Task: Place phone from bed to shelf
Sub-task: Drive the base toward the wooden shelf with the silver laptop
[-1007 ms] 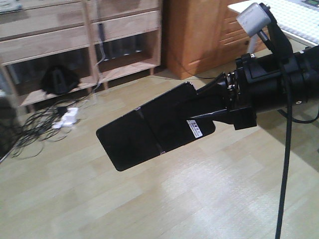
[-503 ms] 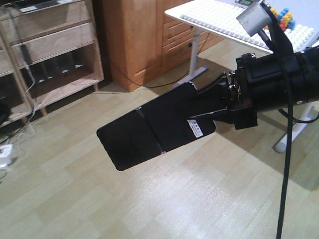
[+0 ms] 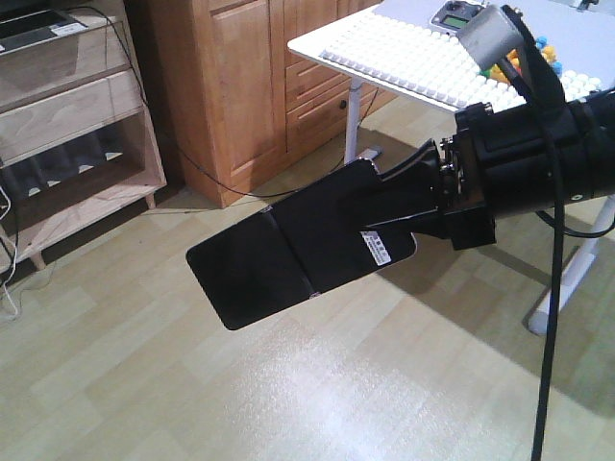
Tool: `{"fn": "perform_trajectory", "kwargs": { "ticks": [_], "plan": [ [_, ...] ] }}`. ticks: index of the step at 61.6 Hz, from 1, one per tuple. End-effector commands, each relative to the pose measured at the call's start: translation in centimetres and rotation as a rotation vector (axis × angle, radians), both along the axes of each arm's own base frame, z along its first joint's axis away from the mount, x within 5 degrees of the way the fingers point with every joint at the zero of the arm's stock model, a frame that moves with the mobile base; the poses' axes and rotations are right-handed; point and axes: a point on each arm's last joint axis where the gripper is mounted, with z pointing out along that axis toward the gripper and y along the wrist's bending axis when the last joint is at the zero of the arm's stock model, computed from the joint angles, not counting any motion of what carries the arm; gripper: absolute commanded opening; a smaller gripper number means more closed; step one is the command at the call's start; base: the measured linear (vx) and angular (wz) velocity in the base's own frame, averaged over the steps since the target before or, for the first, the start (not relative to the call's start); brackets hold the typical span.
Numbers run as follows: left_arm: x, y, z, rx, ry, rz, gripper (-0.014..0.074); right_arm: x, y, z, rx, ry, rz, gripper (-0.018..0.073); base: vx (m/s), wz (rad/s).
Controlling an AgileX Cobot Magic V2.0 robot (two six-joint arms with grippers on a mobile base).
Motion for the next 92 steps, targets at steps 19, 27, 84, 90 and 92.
{"fn": "perform_trajectory", "kwargs": {
  "ticks": [19,27,84,90,92],
  "plan": [
    [-0.13,-0.02,1.45,-0.011,-0.108,-0.002,0.0001,-1.43,0.18,2.16,0.089,-0.021,0.049,-0.0002,0.41,0.04],
    [-0.13,-0.02,1.45,-0.011,-0.108,-0.002,0.0001,-1.43,0.18,2.16,0.089,-0.021,0.049,-0.0002,0.42,0.00],
    [-0.13,-0.02,1.45,-0.011,-0.108,-0.002,0.0001,-1.43,0.18,2.16,0.089,-0.021,0.049,-0.0002,0.42,0.10],
    [-0.13,-0.02,1.45,-0.011,-0.108,-0.002,0.0001,-1.43,0.18,2.16,0.089,-0.021,0.049,-0.0002,0.35,0.55],
    [-0.13,-0.02,1.45,-0.011,-0.108,-0.002,0.0001,-1.43,0.18,2.16,0.089,-0.021,0.049,-0.0002,0.34,0.62]
  ]
}}
